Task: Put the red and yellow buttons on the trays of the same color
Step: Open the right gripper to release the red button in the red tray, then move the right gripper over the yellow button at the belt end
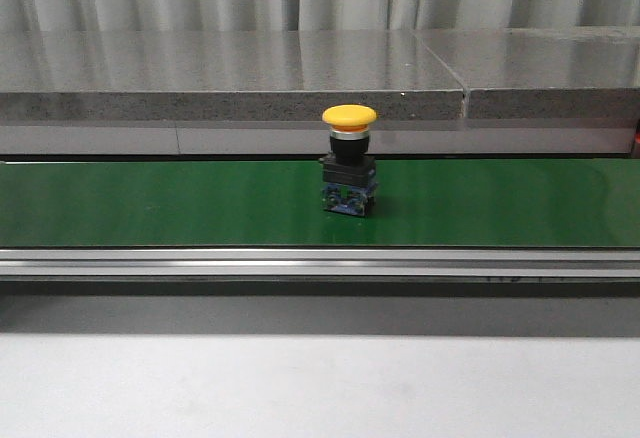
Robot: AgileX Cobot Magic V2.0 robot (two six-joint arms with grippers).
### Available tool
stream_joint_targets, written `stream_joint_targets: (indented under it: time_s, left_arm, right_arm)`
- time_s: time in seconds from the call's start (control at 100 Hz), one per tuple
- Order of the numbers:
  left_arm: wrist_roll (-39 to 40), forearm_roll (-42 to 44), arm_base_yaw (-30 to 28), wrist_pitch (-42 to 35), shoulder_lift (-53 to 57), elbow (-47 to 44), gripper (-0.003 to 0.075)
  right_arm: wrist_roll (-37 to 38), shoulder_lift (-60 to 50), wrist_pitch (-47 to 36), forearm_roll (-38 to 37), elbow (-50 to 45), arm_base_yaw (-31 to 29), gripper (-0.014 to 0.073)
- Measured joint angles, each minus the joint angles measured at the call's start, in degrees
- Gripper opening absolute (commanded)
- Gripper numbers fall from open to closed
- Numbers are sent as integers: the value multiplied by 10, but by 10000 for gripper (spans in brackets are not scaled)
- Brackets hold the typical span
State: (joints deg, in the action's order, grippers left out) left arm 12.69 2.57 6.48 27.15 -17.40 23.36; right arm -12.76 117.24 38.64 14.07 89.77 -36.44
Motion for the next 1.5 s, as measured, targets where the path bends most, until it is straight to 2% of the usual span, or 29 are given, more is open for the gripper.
stream_joint_targets:
  time_s: [0.17, 0.24, 0.31, 0.4, 0.48, 0.53, 0.9, 1.25, 1.38, 1.5]
  left_arm:
    - [0, 0, 0, 0, 0, 0, -19]
    - [0, 0, 0, 0, 0, 0, -19]
    - [0, 0, 0, 0, 0, 0, -19]
    - [0, 0, 0, 0, 0, 0, -19]
    - [0, 0, 0, 0, 0, 0, -19]
    - [0, -1, 0, 0, 0, 0, -19]
    - [0, -1, 0, 0, 0, 0, -19]
    - [0, -1, 0, 0, 0, 0, -19]
    - [0, -1, 0, 0, 0, 0, -19]
    - [0, -1, 0, 0, 0, 0, -19]
  right_arm:
    - [-1, 8, -6, 6, 0, 0, 178]
    - [-1, 8, -6, 6, 0, 0, 214]
    - [-1, 8, -6, 6, 0, 0, 310]
    - [-1, 8, -6, 6, 0, 0, 503]
    - [-1, 9, -7, 6, 0, 0, 607]
    - [-1, 9, -8, 6, 0, 0, 632]
    - [-1, 0, 10, 6, 46, 0, 635]
    - [-28, -112, 64, 8, 57, 7, 635]
    - [-52, -173, 70, 19, 25, 27, 635]
    - [-73, -235, 70, 26, -42, 62, 635]
